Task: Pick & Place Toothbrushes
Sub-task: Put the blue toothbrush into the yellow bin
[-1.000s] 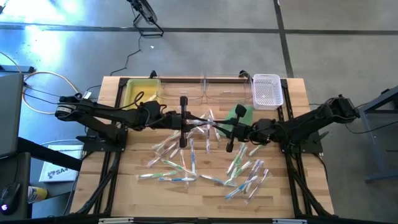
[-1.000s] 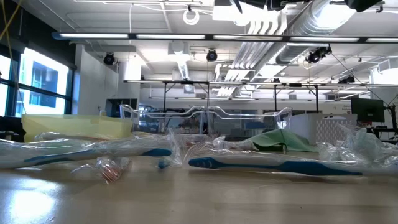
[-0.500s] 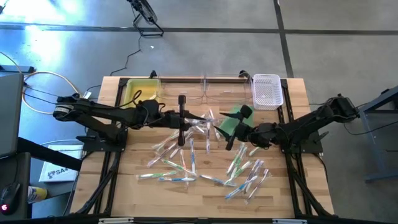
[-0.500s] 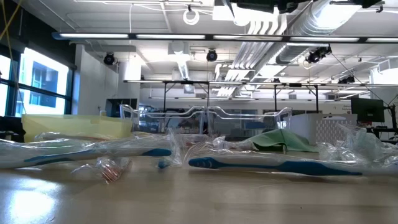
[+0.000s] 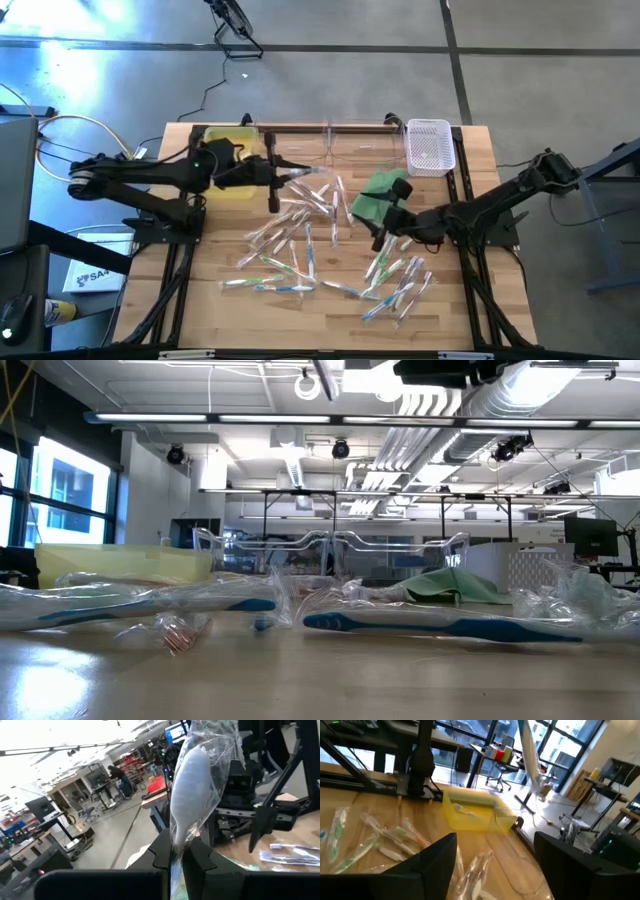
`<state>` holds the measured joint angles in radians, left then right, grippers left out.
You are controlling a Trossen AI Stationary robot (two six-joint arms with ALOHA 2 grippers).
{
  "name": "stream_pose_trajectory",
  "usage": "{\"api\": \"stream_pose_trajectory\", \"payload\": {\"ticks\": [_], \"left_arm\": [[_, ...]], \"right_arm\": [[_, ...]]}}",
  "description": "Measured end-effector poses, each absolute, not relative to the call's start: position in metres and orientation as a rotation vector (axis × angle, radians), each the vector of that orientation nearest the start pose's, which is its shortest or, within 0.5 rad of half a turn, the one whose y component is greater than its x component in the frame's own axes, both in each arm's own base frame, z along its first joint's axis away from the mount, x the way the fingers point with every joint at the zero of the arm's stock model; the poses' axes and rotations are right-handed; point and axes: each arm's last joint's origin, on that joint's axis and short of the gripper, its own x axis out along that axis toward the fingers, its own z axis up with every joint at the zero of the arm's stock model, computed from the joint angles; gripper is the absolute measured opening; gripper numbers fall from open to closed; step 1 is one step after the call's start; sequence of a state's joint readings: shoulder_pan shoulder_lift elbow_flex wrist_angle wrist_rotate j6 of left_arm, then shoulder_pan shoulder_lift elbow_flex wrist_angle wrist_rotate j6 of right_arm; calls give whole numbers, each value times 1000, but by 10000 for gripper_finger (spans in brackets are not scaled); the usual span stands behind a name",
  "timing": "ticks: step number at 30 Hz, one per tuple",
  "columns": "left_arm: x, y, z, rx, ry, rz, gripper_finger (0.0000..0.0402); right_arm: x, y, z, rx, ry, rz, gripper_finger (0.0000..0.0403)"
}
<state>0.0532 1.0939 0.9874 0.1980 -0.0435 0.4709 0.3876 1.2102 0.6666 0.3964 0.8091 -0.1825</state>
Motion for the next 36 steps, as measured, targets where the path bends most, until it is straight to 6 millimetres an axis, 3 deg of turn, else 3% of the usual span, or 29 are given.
{"api": "stream_pose_trajectory", "payload": {"ticks": [6,14,25,30,36], "left_arm": [[226,14,385,525,-24,129,14],[176,19,385,497,192,347,14],[115,19,394,437,183,473,14],[102,20,385,400,229,549,14],[109,21,358,360,272,578,14]], "right_arm": [[243,76,260,-244,173,-412,245],[242,78,257,-191,188,-406,234],[243,80,257,-105,175,-333,231],[243,80,257,-77,171,-332,231],[243,80,254,-81,191,-331,231]]}}
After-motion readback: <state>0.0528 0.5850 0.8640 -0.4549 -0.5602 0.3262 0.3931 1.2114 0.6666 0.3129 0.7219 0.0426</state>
